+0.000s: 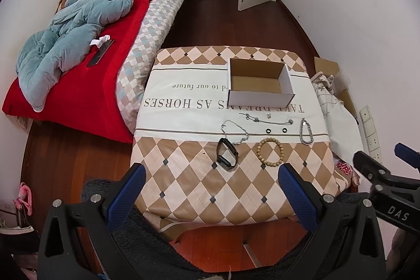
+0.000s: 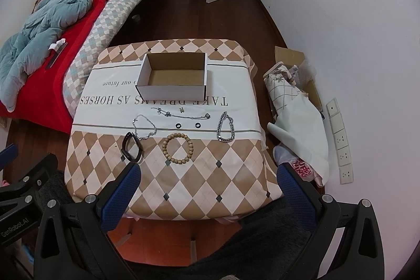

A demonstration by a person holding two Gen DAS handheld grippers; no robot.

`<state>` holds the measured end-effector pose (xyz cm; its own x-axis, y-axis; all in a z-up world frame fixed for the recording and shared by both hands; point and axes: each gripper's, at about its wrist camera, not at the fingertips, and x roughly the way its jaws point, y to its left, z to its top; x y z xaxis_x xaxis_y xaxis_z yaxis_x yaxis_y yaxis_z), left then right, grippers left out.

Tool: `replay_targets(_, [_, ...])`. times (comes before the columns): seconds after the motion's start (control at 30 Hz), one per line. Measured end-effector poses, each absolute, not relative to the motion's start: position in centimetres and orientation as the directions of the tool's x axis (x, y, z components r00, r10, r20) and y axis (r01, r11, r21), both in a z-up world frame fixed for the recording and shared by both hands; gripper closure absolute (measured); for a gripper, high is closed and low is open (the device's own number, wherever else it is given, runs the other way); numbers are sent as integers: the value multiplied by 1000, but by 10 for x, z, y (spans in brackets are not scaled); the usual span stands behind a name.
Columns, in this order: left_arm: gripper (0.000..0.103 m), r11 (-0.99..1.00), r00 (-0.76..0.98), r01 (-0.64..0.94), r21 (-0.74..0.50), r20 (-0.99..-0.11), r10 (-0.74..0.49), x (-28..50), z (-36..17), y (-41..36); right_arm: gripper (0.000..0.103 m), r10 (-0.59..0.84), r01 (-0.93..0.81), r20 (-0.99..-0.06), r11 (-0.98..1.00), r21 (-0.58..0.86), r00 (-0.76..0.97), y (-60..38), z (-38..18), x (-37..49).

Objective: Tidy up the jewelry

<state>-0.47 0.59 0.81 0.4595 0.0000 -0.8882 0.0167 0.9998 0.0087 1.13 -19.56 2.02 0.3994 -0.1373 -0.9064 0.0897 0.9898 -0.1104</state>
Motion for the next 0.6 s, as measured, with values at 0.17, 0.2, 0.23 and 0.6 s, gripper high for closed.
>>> replay_targets(0.17, [1, 997, 465, -35, 74, -881, 82, 16, -18, 20, 0, -126, 142, -911, 987, -75, 393, -206, -5, 28])
replay_targets(0.2, [1, 993, 462, -50, 105, -879, 116, 23, -27, 25, 0, -125, 151, -916, 986, -72, 380, -209, -15, 34])
replay_targets(0.23, [1, 991, 456, -55, 123, -880, 135, 28, -35, 27, 0, -119, 157, -921, 986, -64, 372, -211, -25, 39])
replay_targets(0.6, [1, 977, 320, -41, 211, -923, 213, 82, -138, 35, 20, -45, 218, -985, 976, -8, 164, -233, -177, 102])
